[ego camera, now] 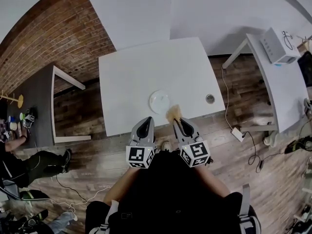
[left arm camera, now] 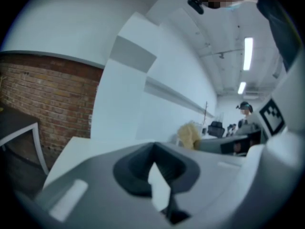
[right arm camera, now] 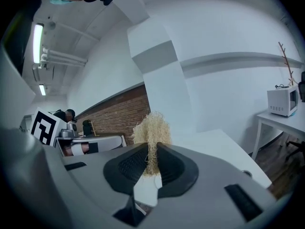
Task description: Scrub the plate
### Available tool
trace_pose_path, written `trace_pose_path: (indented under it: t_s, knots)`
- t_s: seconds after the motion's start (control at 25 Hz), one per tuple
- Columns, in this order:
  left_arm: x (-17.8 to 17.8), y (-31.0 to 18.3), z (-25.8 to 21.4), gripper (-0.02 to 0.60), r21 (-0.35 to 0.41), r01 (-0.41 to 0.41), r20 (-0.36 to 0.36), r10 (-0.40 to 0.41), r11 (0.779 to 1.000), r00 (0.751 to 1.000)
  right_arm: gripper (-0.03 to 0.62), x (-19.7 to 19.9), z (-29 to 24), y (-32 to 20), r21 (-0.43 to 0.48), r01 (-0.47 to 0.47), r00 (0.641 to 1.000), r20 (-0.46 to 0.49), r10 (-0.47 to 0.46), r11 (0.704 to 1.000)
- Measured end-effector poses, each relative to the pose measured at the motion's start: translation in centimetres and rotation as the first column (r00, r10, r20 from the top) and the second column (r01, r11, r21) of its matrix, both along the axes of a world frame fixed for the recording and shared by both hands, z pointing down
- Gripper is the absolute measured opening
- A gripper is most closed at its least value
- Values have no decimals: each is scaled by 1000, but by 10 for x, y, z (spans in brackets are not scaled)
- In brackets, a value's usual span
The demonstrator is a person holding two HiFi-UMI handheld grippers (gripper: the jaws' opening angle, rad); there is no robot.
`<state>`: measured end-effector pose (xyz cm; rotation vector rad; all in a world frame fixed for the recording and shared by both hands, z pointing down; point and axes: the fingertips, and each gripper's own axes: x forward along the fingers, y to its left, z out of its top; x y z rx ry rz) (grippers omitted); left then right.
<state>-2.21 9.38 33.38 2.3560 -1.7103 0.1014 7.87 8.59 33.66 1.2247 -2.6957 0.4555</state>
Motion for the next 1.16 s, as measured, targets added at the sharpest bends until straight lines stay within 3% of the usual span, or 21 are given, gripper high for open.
trace_pose_path:
  t_s: [0.6,1.16]
  knots:
    - [5,-5,-9,3,36,-5,18,4,999,1000,44,10,-16,-8,53,-18,999,42,16,998]
    - [4,-7,-7,3,21,-9,11,9,1000,1000,44,12,-20,-9,59,-20,999,33,18,998]
